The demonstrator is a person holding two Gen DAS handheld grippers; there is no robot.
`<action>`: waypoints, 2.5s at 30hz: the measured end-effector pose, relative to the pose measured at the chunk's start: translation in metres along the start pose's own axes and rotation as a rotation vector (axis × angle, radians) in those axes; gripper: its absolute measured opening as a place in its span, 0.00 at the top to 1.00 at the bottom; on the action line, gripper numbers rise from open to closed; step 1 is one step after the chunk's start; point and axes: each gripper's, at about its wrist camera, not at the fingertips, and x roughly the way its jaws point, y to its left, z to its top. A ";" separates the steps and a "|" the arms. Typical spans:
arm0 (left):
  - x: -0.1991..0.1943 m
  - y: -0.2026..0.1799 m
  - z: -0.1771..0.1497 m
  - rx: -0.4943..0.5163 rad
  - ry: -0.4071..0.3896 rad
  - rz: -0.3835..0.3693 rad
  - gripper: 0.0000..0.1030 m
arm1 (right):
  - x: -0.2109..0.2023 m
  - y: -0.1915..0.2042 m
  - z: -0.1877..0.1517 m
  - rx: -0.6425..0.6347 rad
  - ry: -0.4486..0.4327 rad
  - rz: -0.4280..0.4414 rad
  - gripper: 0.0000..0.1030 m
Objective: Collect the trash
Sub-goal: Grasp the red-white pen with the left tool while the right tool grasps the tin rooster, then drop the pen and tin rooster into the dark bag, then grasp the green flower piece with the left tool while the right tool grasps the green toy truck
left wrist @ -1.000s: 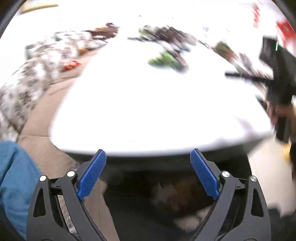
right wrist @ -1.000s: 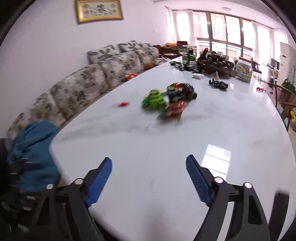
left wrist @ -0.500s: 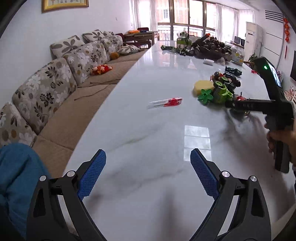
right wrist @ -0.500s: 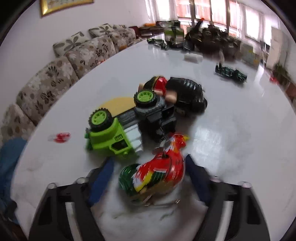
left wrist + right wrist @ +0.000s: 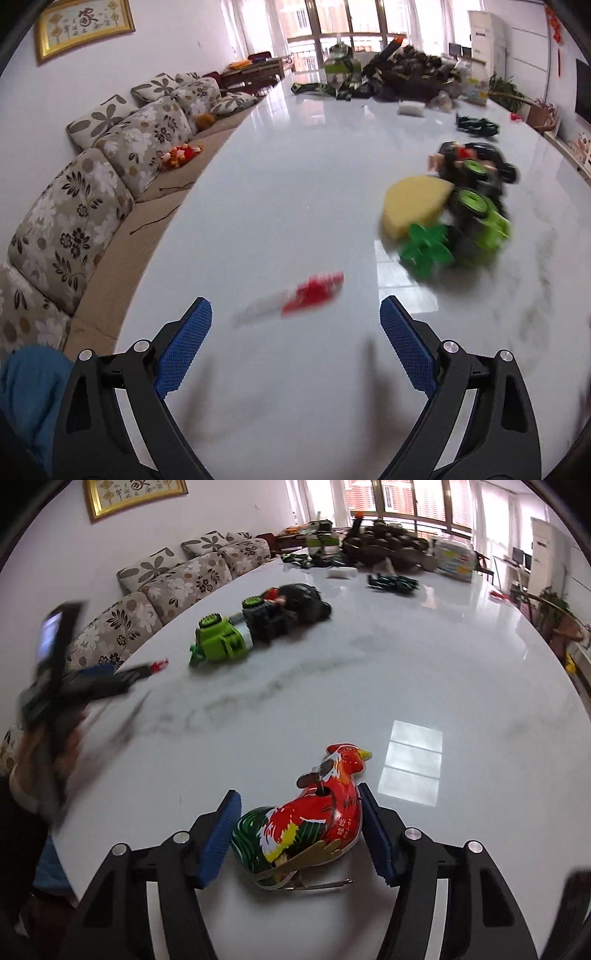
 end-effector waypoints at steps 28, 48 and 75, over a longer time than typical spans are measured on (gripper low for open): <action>-0.222 -0.046 -0.263 0.201 -0.049 -0.562 0.86 | -0.129 0.070 -0.185 -0.087 0.018 0.316 0.39; -0.194 -0.040 -0.234 0.262 -0.170 -0.494 0.12 | -0.112 0.071 -0.114 -0.189 -0.039 0.299 0.18; -0.095 0.002 -0.073 -0.016 -0.196 -0.336 0.12 | 0.062 0.014 0.080 0.057 0.016 0.068 0.25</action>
